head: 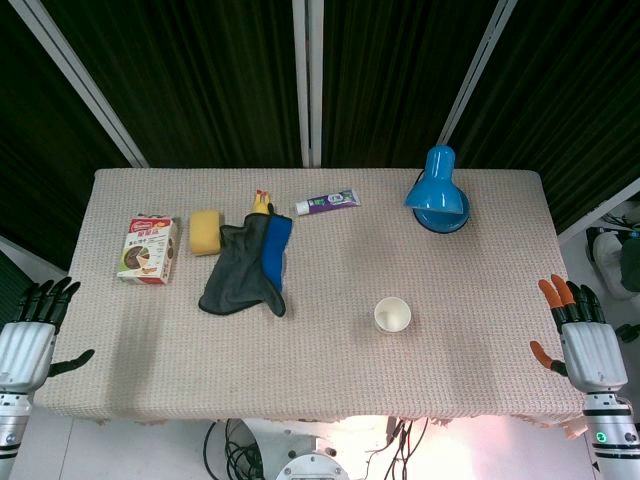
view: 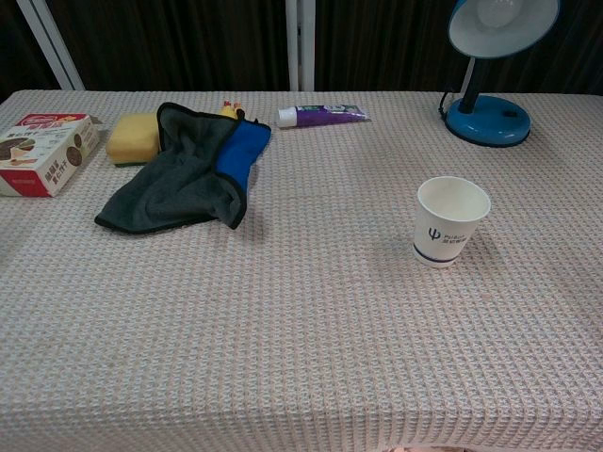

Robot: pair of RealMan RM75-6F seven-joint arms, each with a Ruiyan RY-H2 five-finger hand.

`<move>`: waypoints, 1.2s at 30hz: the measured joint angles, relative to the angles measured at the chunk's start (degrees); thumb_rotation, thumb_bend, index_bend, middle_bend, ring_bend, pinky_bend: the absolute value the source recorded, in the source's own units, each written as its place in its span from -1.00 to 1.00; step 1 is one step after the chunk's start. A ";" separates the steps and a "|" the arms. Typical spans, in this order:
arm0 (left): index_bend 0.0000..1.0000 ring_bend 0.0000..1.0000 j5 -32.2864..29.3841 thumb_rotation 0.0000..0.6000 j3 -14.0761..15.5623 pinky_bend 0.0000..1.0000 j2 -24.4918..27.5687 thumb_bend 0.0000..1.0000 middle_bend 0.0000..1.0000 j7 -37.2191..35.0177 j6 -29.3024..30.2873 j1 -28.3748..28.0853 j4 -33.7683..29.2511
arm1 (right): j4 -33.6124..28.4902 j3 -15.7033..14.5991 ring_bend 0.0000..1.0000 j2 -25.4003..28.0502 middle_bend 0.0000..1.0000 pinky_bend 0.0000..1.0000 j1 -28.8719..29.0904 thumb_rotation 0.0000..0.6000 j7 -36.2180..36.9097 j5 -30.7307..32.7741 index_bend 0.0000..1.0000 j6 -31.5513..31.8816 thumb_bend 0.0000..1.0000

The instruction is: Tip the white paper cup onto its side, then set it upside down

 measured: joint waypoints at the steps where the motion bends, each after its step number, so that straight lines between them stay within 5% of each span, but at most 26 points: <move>1: -0.87 -1.00 0.11 1.00 -0.01 -0.94 0.01 -0.81 -0.94 -0.14 -0.01 -0.08 0.05 | 0.04 -0.04 -1.00 -0.05 -1.00 -1.00 0.06 1.00 -0.07 0.03 -1.00 -0.17 -0.65; 17: -0.87 -1.00 0.42 1.00 -0.32 -0.94 -0.52 -0.81 -0.94 -1.74 0.10 -0.61 0.96 | -0.28 -0.30 -1.00 0.09 -1.00 -1.00 0.65 1.00 0.54 -0.53 -1.00 -1.02 -0.65; 36: -0.87 -1.00 -0.19 1.00 -0.14 -0.94 -1.25 -0.81 -0.94 -3.19 -0.74 -0.80 2.94 | -3.32 -0.63 -1.00 -1.35 -1.00 -1.00 6.83 1.00 -4.38 -1.14 -1.00 -10.54 -0.65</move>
